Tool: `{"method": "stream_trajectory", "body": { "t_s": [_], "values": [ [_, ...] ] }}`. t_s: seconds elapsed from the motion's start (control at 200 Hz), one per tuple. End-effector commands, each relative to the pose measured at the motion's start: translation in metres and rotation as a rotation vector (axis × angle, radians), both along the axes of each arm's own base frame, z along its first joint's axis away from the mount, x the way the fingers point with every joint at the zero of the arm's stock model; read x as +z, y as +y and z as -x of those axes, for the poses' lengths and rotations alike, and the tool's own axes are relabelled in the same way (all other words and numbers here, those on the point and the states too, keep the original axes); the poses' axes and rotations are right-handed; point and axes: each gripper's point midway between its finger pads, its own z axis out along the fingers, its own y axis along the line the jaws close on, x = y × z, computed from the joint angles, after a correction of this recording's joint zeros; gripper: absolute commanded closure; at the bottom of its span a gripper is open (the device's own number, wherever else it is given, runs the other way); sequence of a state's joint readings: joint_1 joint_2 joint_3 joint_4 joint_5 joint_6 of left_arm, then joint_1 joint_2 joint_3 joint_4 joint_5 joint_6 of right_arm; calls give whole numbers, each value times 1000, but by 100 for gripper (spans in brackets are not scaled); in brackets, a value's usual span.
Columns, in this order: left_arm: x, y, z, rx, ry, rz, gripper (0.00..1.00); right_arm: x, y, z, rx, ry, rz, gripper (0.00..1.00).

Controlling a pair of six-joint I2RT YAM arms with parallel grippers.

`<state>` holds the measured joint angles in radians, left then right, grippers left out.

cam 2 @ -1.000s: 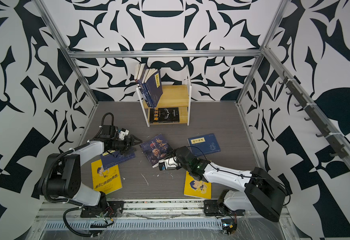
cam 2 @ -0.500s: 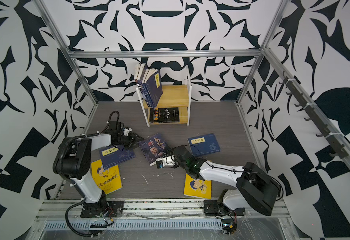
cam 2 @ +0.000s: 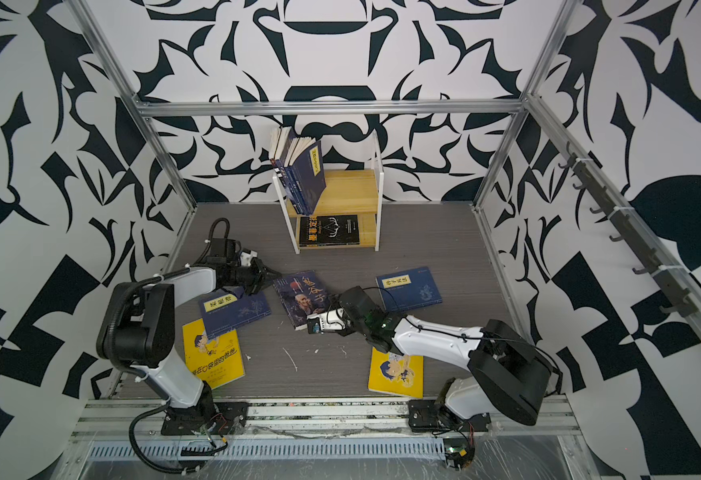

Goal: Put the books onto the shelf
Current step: 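Lift the purple book upright and swing it toward the shelf with the right gripper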

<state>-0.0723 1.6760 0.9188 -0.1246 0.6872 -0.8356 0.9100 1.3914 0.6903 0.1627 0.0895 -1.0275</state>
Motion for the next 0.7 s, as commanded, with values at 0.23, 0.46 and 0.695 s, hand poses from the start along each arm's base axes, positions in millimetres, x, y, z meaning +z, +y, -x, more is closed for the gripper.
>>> {"method": "stream_trajectory", "body": {
  "t_s": [0.23,0.46,0.695],
  "values": [
    [66,79,-6,213,-148,-113,100,91,43,39,-69,408,-224,18],
    [82,102,-7,282,-175,-115,100,141,107,11,-359,512,-424,27],
    [94,108,-11,295,-197,-112,100,129,149,-16,-667,498,-260,27]
  ]
}}
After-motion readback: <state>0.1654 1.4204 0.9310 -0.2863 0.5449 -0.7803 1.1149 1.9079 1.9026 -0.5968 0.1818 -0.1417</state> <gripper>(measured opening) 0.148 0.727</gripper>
